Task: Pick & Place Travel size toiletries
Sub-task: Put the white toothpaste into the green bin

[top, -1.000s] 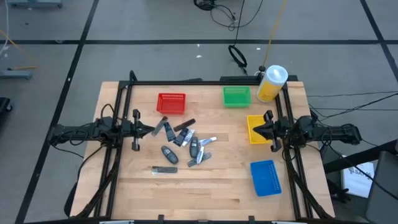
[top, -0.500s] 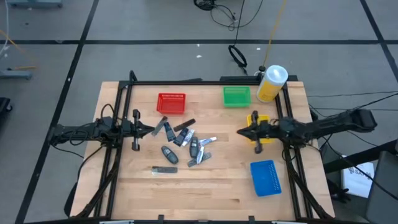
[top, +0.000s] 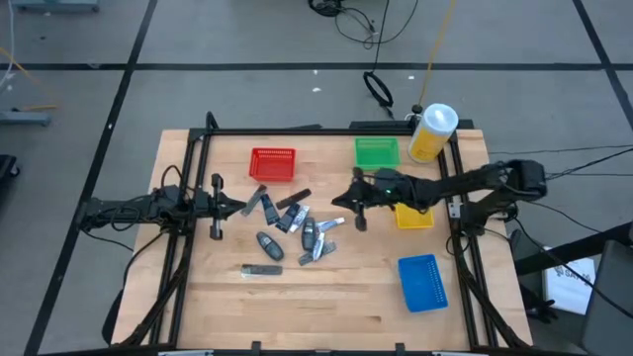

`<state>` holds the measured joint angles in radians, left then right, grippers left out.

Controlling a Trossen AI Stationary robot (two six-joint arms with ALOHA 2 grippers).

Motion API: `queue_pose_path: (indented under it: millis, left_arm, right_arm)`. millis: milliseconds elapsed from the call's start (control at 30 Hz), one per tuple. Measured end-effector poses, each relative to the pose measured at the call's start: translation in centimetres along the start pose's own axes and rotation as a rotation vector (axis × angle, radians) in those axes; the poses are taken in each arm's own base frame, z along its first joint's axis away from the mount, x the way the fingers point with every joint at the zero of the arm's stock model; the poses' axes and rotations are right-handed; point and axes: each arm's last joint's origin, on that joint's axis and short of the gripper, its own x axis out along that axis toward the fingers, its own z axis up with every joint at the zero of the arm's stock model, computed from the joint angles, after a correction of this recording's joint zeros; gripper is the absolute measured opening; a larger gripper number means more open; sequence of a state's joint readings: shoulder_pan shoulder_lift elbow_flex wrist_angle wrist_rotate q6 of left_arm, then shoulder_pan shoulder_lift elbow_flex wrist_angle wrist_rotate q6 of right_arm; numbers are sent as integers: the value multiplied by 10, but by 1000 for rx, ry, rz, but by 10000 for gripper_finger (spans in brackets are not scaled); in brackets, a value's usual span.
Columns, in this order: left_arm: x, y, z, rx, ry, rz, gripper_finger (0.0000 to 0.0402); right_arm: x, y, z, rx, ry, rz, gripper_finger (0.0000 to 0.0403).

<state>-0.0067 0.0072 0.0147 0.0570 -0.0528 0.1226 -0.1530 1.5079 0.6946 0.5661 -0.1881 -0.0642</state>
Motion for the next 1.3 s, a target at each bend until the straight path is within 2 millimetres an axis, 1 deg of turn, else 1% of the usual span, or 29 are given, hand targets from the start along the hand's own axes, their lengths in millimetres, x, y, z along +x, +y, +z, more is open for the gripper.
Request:
queue_pose_path:
  millis: [100, 233, 367, 467, 533, 633, 733, 833, 1000, 1100, 1167, 1233, 1300]
  left_arm:
    - [0, 0, 0, 0, 1, 0, 8]
    - [0, 0, 0, 0, 1, 0, 8]
    - [0, 0, 0, 0, 1, 0, 8]
    - [0, 0, 0, 0, 1, 0, 8]
    - [0, 0, 0, 0, 1, 0, 8]
    - [0, 0, 0, 0, 1, 0, 8]
    - [0, 0, 0, 0, 1, 0, 8]
    - [0, 0, 0, 0, 1, 1, 8]
    - [0, 0, 0, 0, 1, 0, 8]
    - [0, 0, 0, 0, 2, 0, 8]
    - [0, 0, 0, 0, 1, 0, 8]
    - [0, 0, 0, 0, 1, 0, 8]
    - [0, 0, 0, 0, 2, 0, 8]
  right_arm:
    - [12, -4, -6, 1, 74, 49, 64]
    - [26, -5, -13, 10, 128, 121, 134]
    - [40, -4, -35, 15, 210, 169, 197]
    - [47, -2, -49, -18, 254, 179, 224]
    - [51, -2, -58, -35, 269, 185, 231]
    - [55, -3, -68, -46, 296, 189, 227]
    - [57, -3, -70, -58, 294, 190, 206]
    - [57, -3, -72, -48, 306, 190, 170]
    - [54, -4, -70, -38, 319, 178, 96]
    - [45, -9, -56, -53, 318, 90, 61]
    - [33, -16, -43, -64, 340, -25, 46]
    - [17, -24, -29, -78, 357, -180, 43]
    - [-3, -35, -12, -88, 369, -385, 48]
